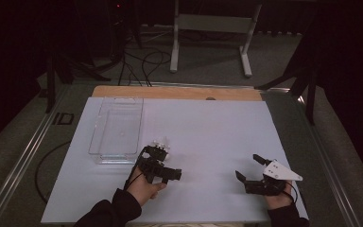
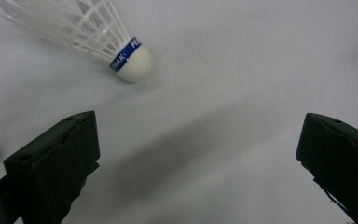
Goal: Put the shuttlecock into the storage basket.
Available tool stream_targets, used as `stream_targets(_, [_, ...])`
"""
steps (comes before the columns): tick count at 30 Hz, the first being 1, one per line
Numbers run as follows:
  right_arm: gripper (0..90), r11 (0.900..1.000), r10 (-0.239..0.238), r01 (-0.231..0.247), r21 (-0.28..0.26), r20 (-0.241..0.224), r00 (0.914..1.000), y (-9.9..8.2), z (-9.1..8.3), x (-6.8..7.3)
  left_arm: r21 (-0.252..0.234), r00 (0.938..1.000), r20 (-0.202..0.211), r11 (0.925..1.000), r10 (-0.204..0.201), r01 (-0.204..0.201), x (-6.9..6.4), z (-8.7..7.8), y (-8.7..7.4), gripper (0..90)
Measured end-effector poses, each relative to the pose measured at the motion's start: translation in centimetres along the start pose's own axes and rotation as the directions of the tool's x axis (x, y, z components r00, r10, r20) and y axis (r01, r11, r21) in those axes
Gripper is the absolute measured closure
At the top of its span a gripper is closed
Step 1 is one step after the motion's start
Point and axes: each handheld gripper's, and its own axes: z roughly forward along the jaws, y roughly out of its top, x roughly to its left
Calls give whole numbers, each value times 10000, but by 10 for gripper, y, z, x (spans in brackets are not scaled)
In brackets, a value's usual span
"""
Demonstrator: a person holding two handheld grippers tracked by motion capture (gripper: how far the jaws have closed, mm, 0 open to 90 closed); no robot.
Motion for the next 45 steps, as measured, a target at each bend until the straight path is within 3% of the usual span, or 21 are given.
stream_targets(3, [92,10000,24,-24,29,16,10000,0,0,0,399,9997,-26,9989,-250,250,0,0,5,1])
stream_targets(7, [92,10000,39,-39,48,21,10000,0,0,0,564,9994,-182,9979,-297,307,0,0,9,2])
stream_targets(13, [92,10000,65,-66,67,113,9999,-1,0,-1,1072,9954,-130,9896,-949,957,0,-2,22,1])
stream_targets(16, [92,9999,54,-55,85,116,9999,-1,0,-1,1187,9911,-102,9840,-1325,1327,-1,-1,27,1])
stream_targets(17, [92,10000,44,-45,79,117,9999,-1,0,-1,1179,9836,53,9769,-1802,1783,-1,0,30,2])
stream_targets(21, [92,9999,64,-65,79,116,9999,-1,0,0,1313,9763,49,9680,-2163,2138,-2,4,32,2])
stream_targets(22, [92,9999,31,-32,101,110,9999,-1,1,0,1166,9750,-280,9680,-2203,2221,-6,7,34,1])
stream_targets(23, [93,9999,28,-29,106,120,9999,-1,1,0,1166,9750,-280,9680,-2203,2221,-6,7,34,2])
stream_targets(24, [93,9999,22,-24,117,122,9999,-1,1,0,951,9694,-473,9650,-2409,2445,-7,8,36,2])
stream_targets(27, [93,9999,19,-20,115,110,9999,-1,1,0,816,9643,-570,9615,-2585,2626,-8,10,37,2])
stream_targets(29, [93,9999,31,-33,106,102,9999,-1,1,0,912,9562,-543,9522,-2877,2917,-9,15,39,2])
stream_targets(30, [93,9999,22,-23,116,104,9999,-1,1,0,909,9418,-499,9376,-3323,3356,-8,19,41,2])
stream_targets(31, [93,9999,26,-27,116,87,10000,-1,1,0,948,9368,-465,9321,-3467,3497,-7,21,43,2])
stream_targets(32, [93,9999,22,-23,116,101,9999,-1,1,0,948,9368,-465,9321,-3467,3497,-7,21,43,2])
stream_targets(33, [93,9999,16,-17,118,115,9999,-1,1,0,966,9308,-498,9258,-3622,3655,-7,24,45,2])
stream_targets(36, [93,9999,20,-22,130,156,9999,-1,0,0,620,9059,-728,9046,-4173,4217,-5,29,49,2])
stream_targets(37, [93,9999,20,-22,130,156,9999,-1,0,0,620,9059,-728,9046,-4173,4217,-5,29,49,1])
stream_targets(38, [93,9999,34,-36,138,168,9999,-1,0,0,349,8981,-969,9003,-4290,4338,-4,29,51,2])
stream_targets(39, [93,9999,34,-36,139,164,9999,-1,0,0,349,8981,-969,9003,-4290,4338,-4,29,51,2])
stream_targets(44, [94,9998,11,-14,173,177,9998,-1,1,0,61,8719,-1049,8764,-4783,4815,1,33,52,1])
stream_targets(45, [94,9998,23,-26,184,168,9999,-1,1,0,72,8606,-1172,8661,-4956,4998,4,37,51,1])
